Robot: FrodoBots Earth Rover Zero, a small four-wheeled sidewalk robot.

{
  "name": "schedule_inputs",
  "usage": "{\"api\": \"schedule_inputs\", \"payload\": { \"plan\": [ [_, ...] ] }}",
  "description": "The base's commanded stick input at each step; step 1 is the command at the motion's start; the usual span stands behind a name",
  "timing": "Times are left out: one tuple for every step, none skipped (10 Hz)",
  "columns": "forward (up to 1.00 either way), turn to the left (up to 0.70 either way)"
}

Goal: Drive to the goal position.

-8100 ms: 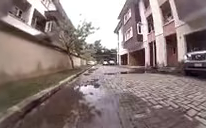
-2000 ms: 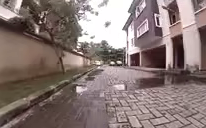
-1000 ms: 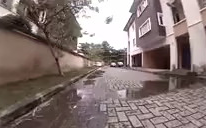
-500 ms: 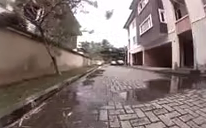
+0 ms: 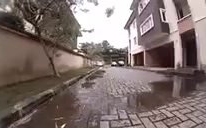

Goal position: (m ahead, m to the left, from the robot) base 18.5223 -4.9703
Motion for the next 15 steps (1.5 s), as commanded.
{"api": "schedule_inputs", "payload": {
  "plan": [
    [0.5, 0.0],
    [0.5, 0.0],
    [0.5, 0.0],
    [0.5, 0.0],
    [0.5, 0.0],
    [0.5, 0.0],
    [0.5, 0.0],
    [0.5, 0.0],
    [0.5, 0.0],
    [0.5, 0.0],
    [0.5, 0.0],
    [0.5, 0.0],
    [0.5, 0.0],
    [0.5, 0.0],
    [0.5, 0.0]
  ]
}}
